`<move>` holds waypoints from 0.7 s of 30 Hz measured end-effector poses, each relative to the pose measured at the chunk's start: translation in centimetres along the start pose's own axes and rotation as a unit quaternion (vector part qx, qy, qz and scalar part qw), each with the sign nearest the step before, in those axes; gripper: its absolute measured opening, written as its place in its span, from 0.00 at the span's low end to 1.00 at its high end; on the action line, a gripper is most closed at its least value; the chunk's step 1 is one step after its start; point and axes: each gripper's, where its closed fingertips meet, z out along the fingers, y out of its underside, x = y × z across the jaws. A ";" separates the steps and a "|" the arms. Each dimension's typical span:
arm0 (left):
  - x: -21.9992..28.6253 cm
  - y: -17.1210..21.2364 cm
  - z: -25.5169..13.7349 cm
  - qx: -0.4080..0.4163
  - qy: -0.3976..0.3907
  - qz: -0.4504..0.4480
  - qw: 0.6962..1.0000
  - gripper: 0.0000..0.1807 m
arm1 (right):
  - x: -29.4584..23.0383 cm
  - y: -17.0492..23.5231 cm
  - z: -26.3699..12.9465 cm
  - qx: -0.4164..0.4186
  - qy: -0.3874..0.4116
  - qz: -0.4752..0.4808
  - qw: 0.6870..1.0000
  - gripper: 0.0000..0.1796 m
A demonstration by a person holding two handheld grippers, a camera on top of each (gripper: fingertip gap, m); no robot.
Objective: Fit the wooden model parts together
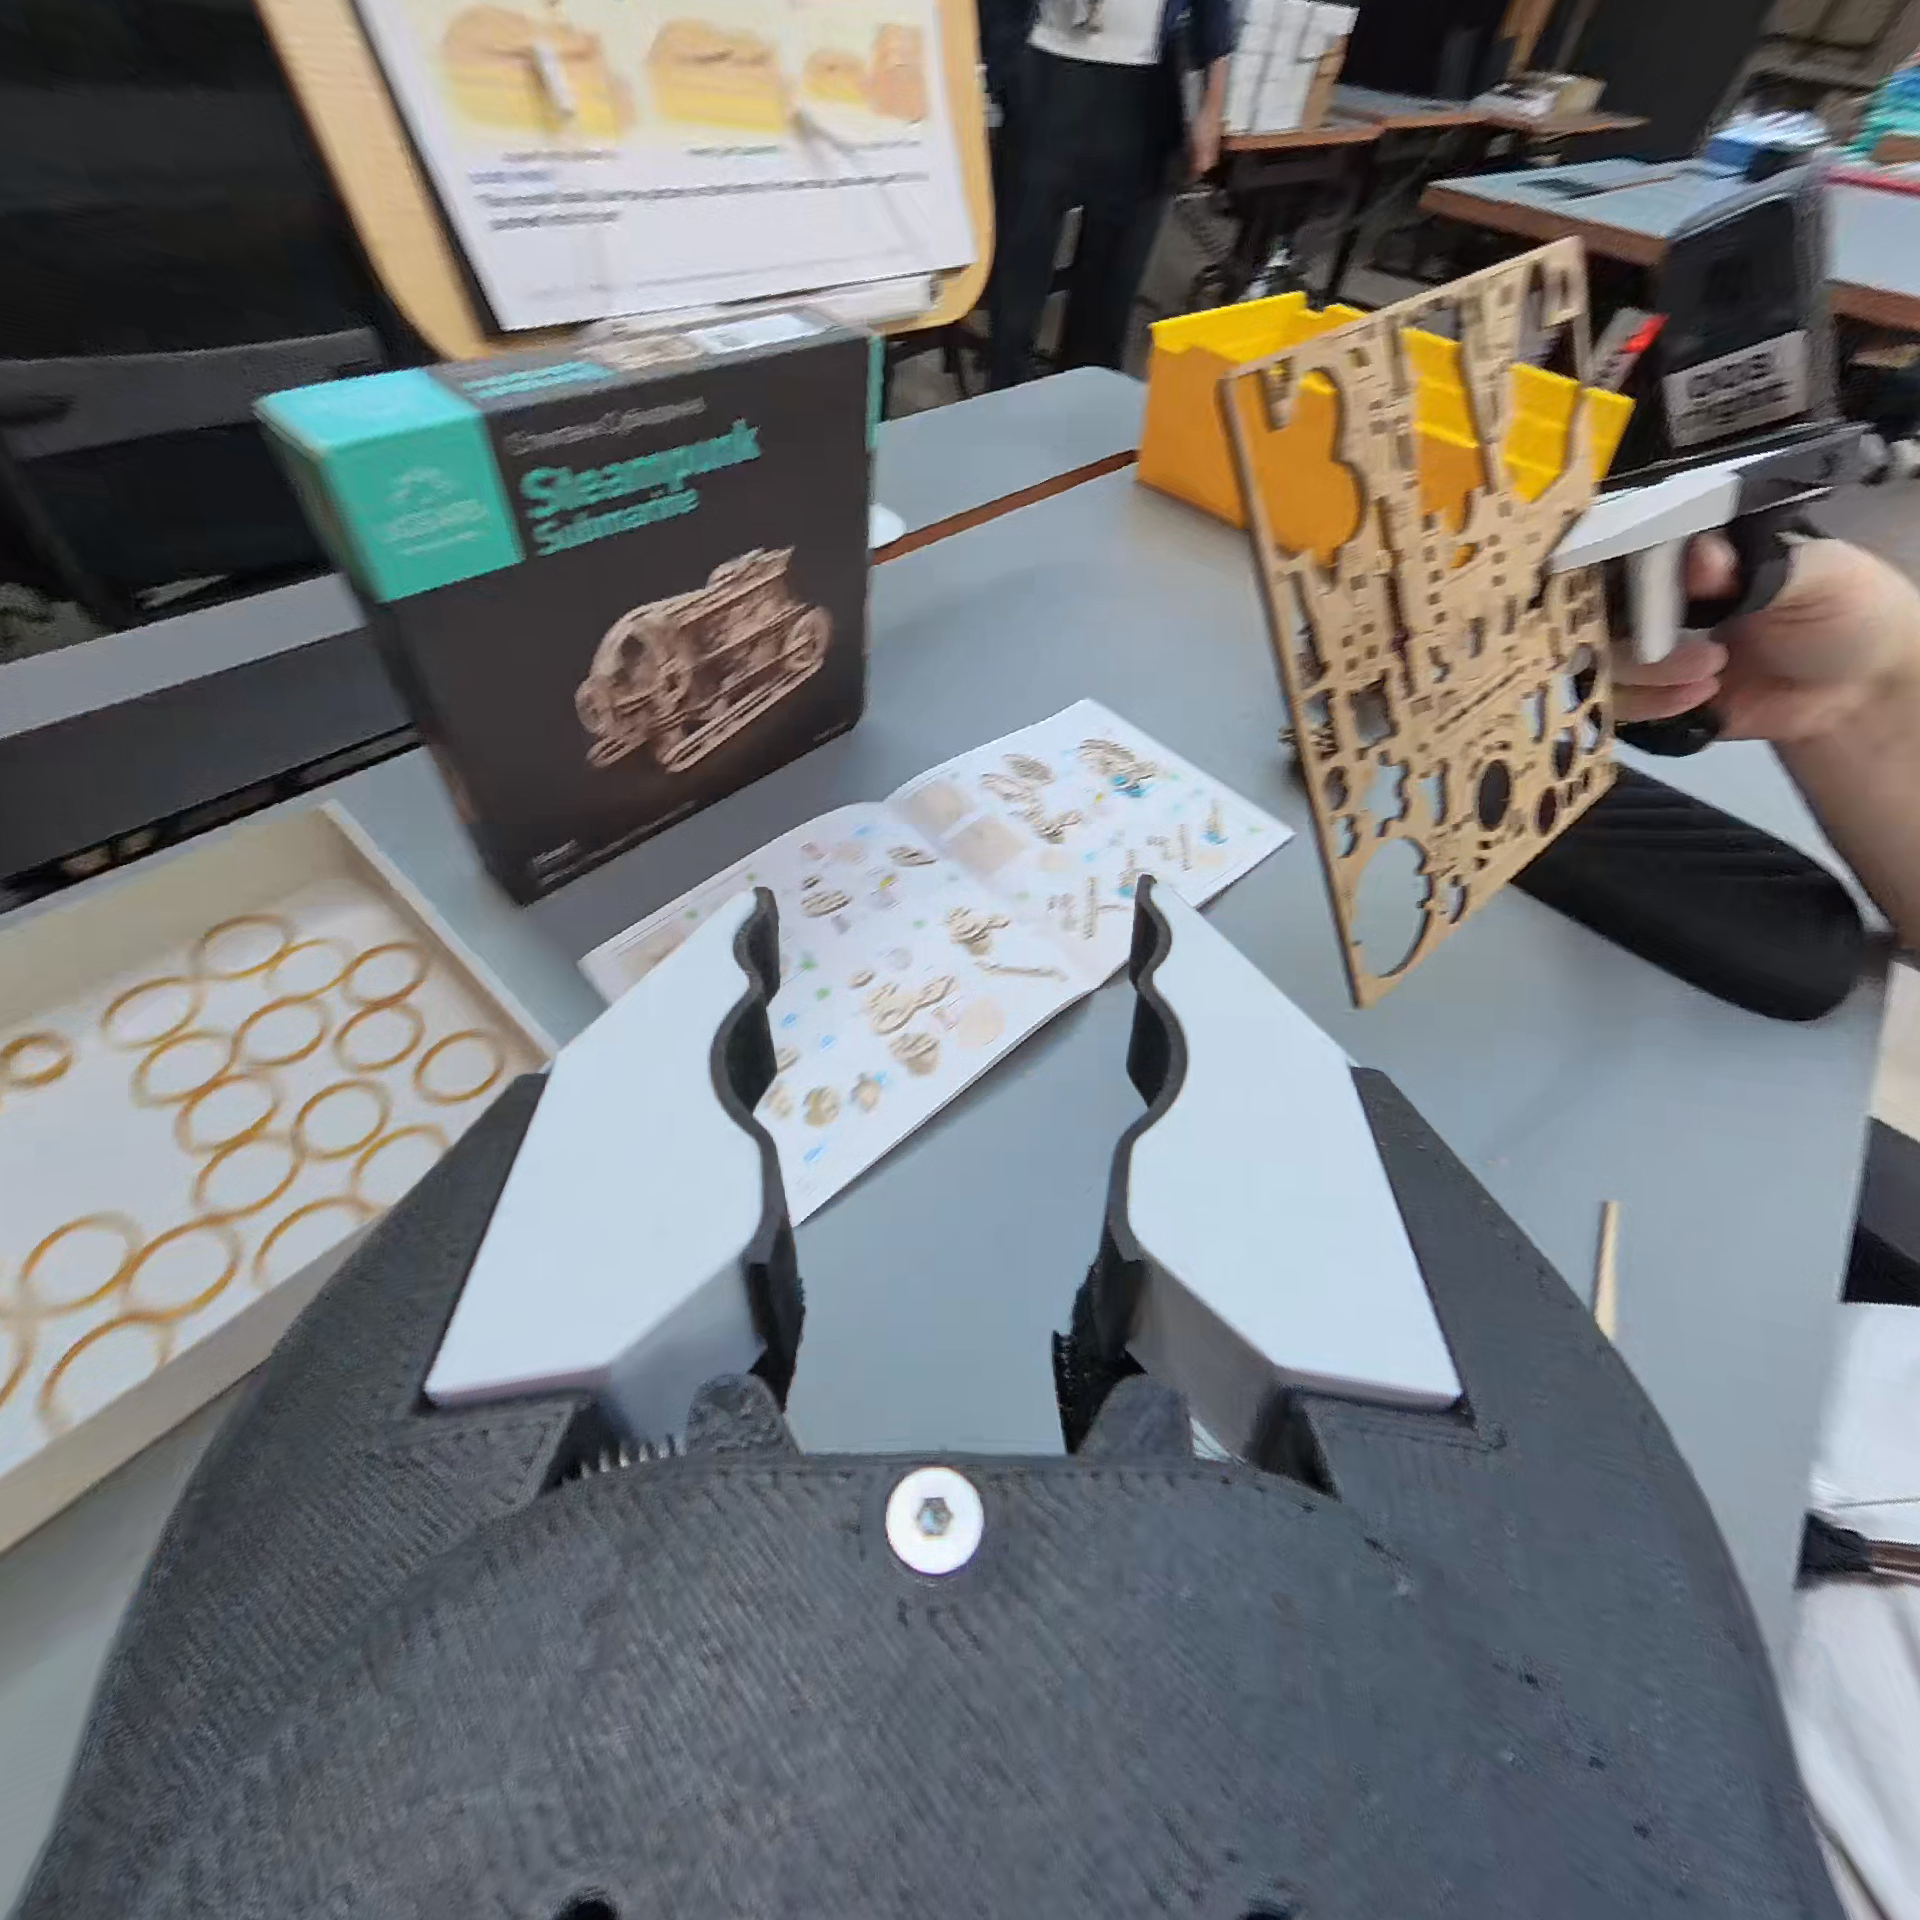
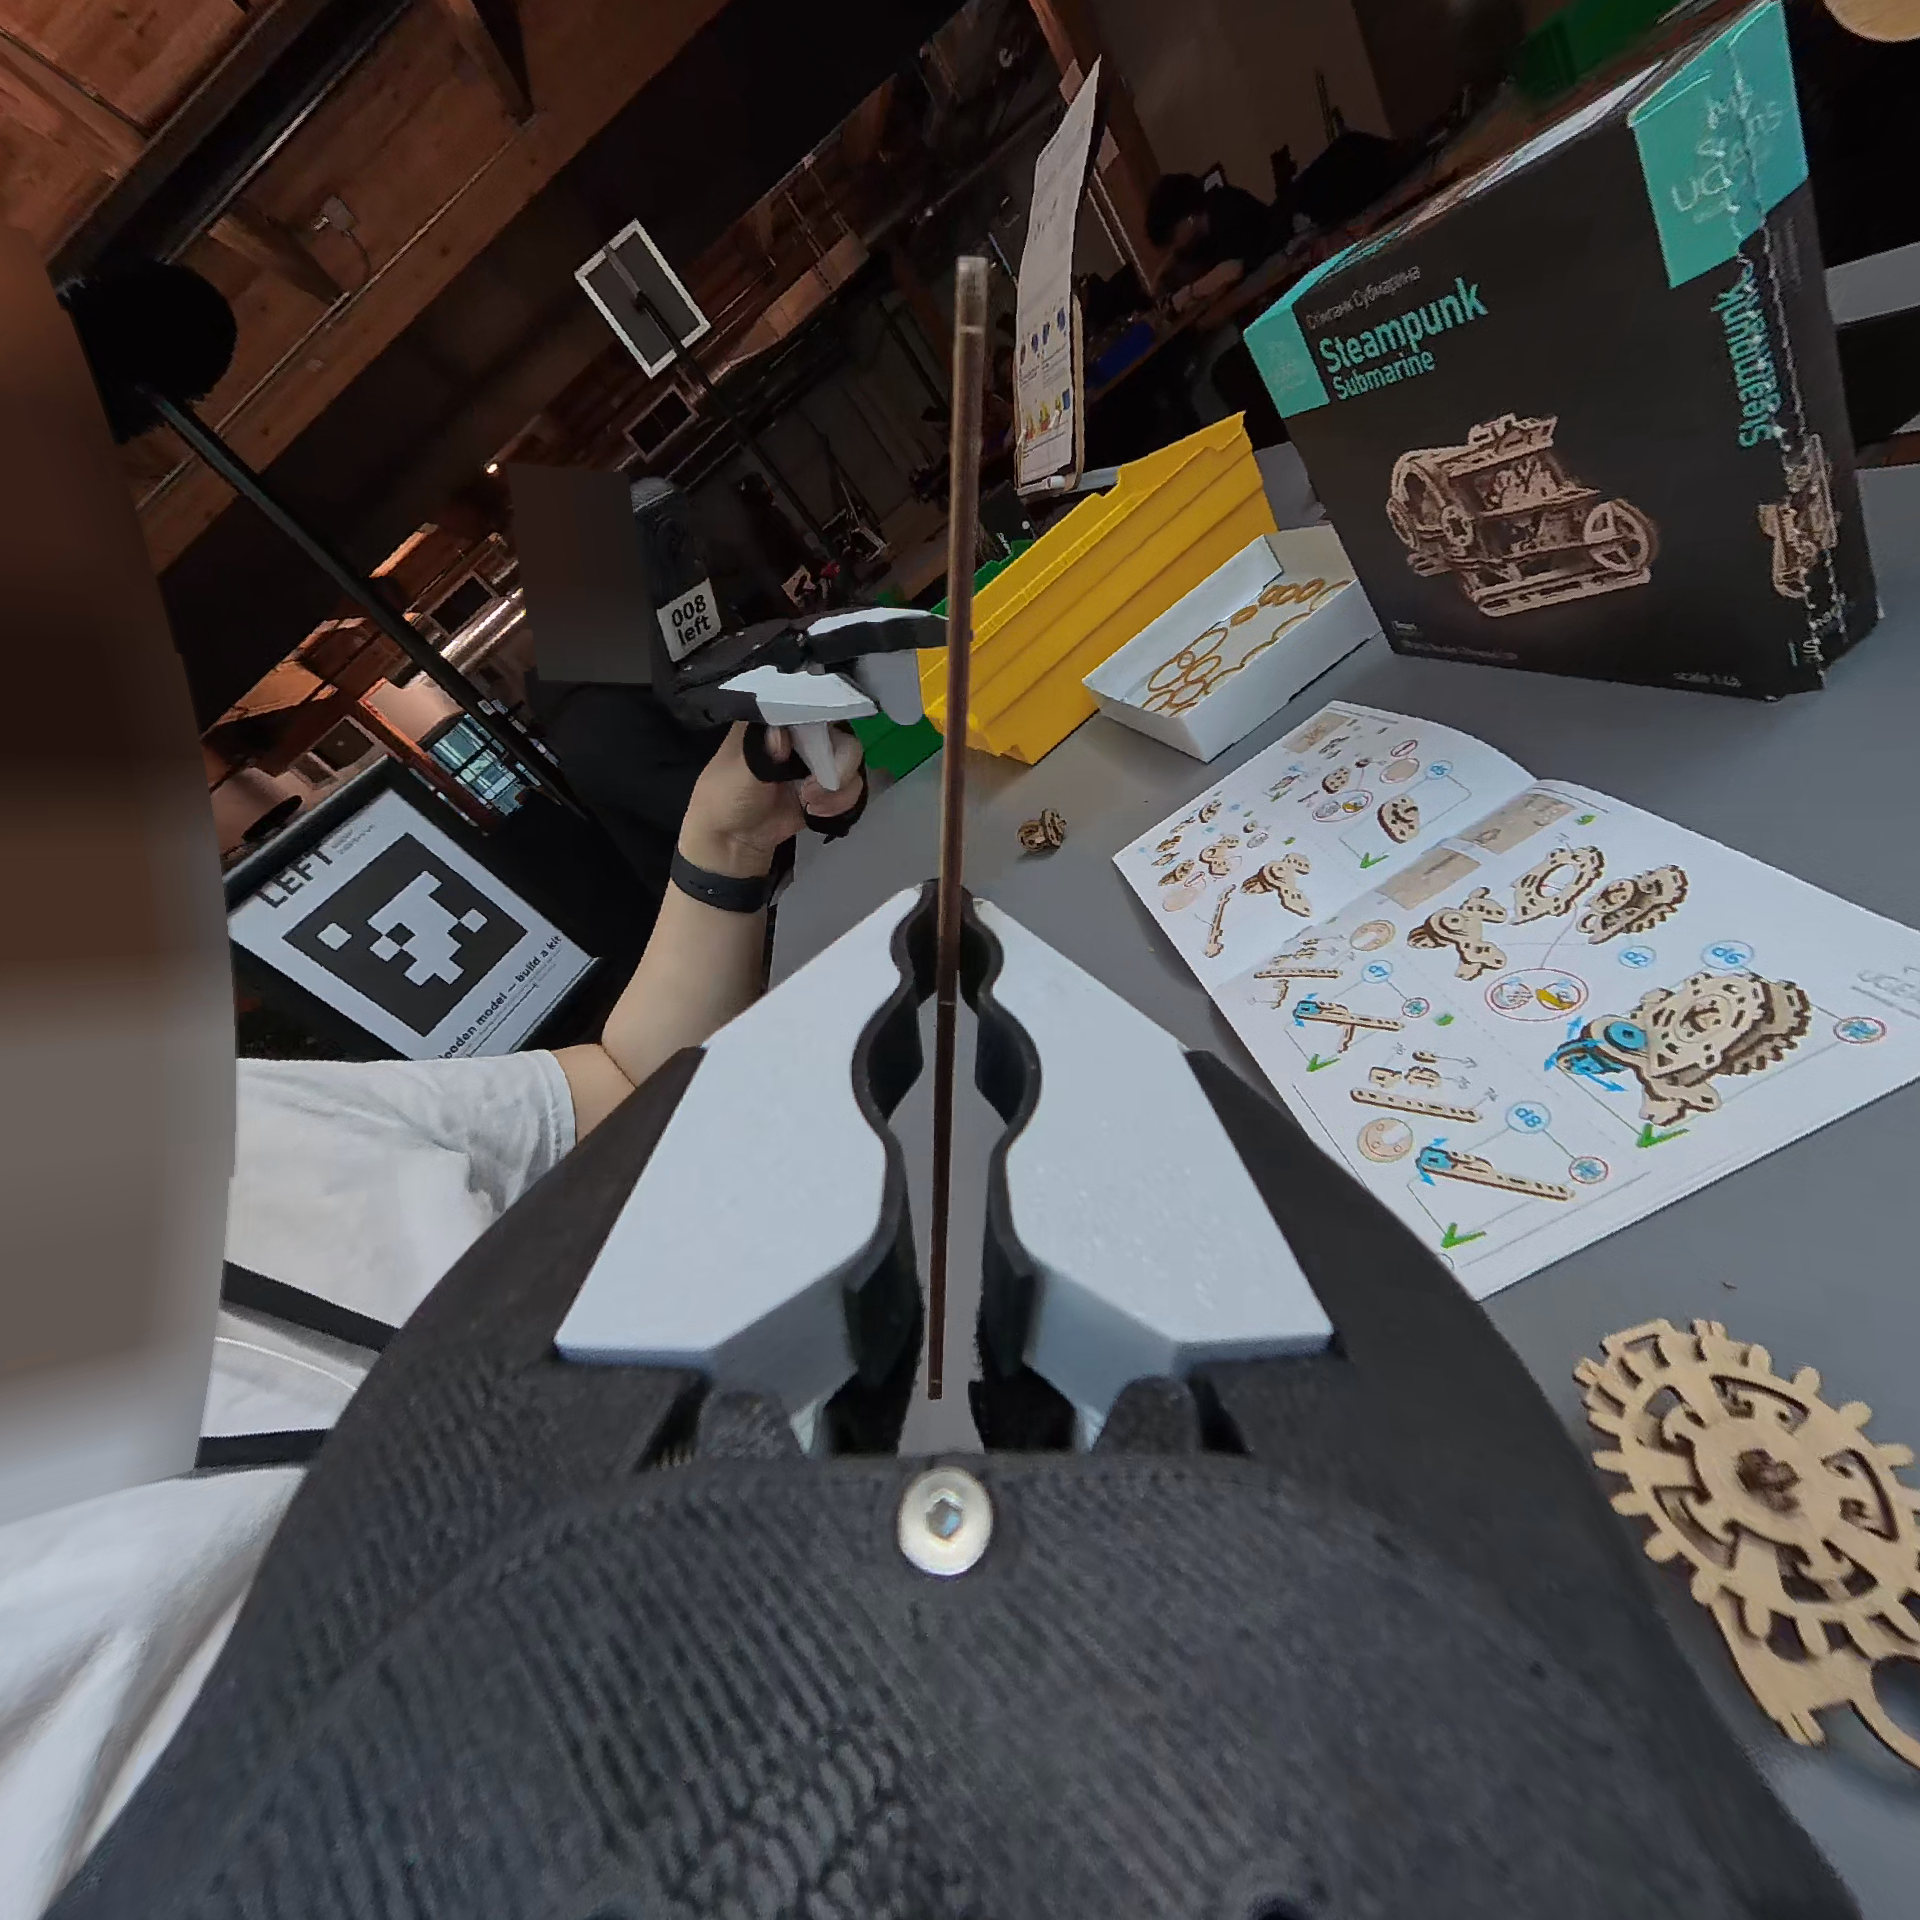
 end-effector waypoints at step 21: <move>9.0 -0.3 9.9 0.037 0.378 -0.150 0.913 0.01 | 2.7 -0.4 3.1 0.004 -0.067 0.018 0.998 0.00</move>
